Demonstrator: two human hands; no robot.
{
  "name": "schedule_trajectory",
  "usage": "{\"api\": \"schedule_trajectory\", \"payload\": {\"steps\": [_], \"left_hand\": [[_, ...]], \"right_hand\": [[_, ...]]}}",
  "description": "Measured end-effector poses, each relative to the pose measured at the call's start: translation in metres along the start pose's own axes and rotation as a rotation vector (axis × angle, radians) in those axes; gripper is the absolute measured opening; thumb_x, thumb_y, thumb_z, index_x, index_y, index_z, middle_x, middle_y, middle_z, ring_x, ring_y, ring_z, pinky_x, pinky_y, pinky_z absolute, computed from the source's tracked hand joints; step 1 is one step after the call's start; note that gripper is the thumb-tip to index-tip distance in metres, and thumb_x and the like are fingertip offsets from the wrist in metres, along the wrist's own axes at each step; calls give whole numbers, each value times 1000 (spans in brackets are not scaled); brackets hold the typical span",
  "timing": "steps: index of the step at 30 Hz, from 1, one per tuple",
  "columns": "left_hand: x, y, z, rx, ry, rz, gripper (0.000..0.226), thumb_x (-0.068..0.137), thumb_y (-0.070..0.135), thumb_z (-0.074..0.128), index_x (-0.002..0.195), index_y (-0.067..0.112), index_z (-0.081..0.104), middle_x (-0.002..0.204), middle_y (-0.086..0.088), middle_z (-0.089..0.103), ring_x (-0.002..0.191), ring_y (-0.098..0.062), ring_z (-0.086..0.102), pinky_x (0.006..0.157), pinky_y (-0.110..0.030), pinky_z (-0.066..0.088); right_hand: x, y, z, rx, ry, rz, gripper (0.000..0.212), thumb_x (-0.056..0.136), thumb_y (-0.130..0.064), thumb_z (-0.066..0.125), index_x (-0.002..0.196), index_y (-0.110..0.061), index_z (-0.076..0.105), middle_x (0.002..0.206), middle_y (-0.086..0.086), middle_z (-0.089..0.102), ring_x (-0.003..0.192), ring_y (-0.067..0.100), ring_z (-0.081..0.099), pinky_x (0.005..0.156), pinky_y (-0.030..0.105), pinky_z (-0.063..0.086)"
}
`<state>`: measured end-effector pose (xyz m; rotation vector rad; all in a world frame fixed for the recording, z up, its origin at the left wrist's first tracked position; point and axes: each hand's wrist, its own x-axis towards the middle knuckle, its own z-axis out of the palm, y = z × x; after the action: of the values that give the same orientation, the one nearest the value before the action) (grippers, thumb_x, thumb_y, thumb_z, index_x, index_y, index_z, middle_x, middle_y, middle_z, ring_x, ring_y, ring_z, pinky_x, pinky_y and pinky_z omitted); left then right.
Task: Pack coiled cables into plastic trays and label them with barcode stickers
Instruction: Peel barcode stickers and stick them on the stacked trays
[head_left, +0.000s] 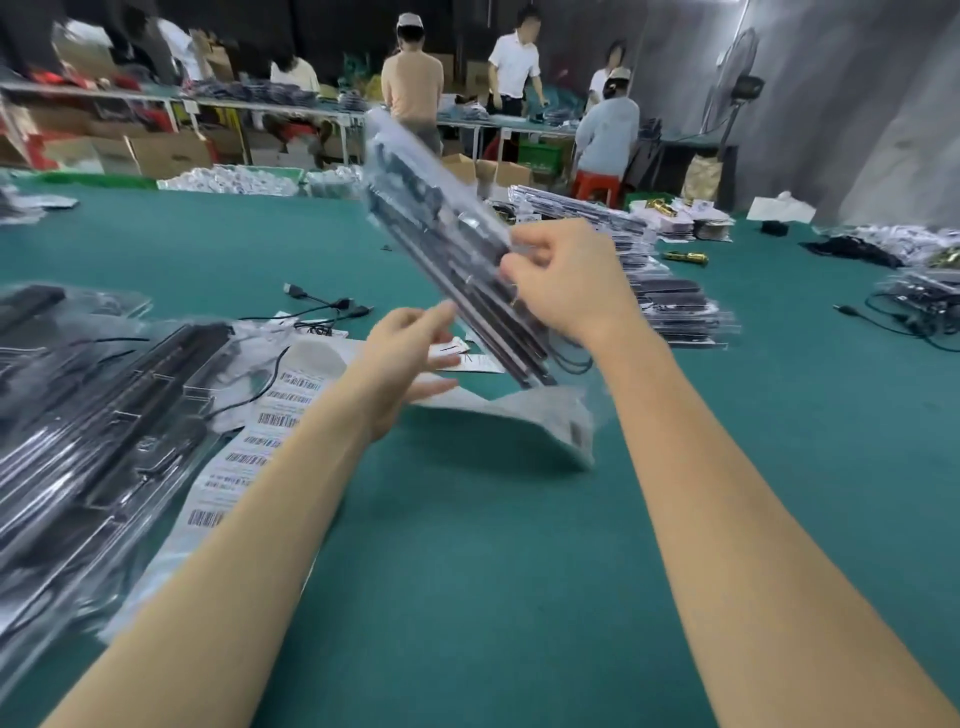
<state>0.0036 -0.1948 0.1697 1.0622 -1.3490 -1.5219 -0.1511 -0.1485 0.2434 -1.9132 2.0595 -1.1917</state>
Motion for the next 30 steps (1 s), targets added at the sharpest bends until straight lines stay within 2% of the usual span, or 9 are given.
{"api": "schedule_trajectory", "payload": {"steps": [5,8,10,14,18,23,25,28,30], "left_hand": [[5,-10,-6,392,-190,-163,51,101,56,41,105,9,62,106,-1,65,90,-13,68,79,-28,52],[14,2,-15,389,-208,-98,58,99,61,27,116,14,56,115,1,60,102,-13,60,97,-32,35],[13,5,-26,458,-214,-41,59,87,73,35,114,27,59,126,6,59,116,-14,58,102,-33,35],[5,-5,-45,483,-149,-22,59,75,73,65,114,30,64,108,10,71,92,-7,72,80,-29,56],[2,-10,-42,510,-218,-74,31,100,45,53,110,19,67,110,1,72,92,-16,74,92,-36,57],[2,-10,-38,502,-223,-13,25,103,9,42,104,8,67,107,-7,72,94,-21,74,90,-35,58],[3,-8,-41,494,-180,76,27,100,0,40,102,8,66,104,-8,73,95,-21,73,87,-33,58],[5,-2,-47,558,-68,194,32,97,-3,40,99,15,66,96,3,75,88,-13,72,78,-26,56],[7,-2,-51,598,-49,192,30,97,0,42,98,17,66,94,6,75,86,-12,72,78,-27,57]], "right_hand": [[14,18,-13,509,184,326,15,94,-10,60,92,-16,73,69,-9,64,47,-1,48,44,14,40],[2,39,-2,791,231,524,19,96,-5,56,110,-5,68,89,3,68,69,9,58,69,29,52],[-14,52,7,1063,282,643,23,97,1,52,117,0,64,94,9,68,80,18,60,78,38,55],[-46,66,24,1419,503,850,16,98,7,47,102,2,62,85,11,62,64,19,56,45,24,51],[-61,80,44,1336,575,940,38,100,5,43,138,2,44,85,12,53,79,23,50,88,45,57],[-65,79,47,1225,637,996,20,94,3,48,113,-3,47,87,13,54,70,22,51,64,34,56],[-65,81,41,1116,478,960,4,93,-2,54,95,0,51,85,15,60,70,21,61,70,36,61],[-71,95,27,853,104,915,26,93,-16,65,104,5,54,89,21,70,63,24,74,51,27,58],[-72,105,19,604,57,904,34,90,-22,68,103,8,60,70,15,74,54,21,72,46,23,53]]}}
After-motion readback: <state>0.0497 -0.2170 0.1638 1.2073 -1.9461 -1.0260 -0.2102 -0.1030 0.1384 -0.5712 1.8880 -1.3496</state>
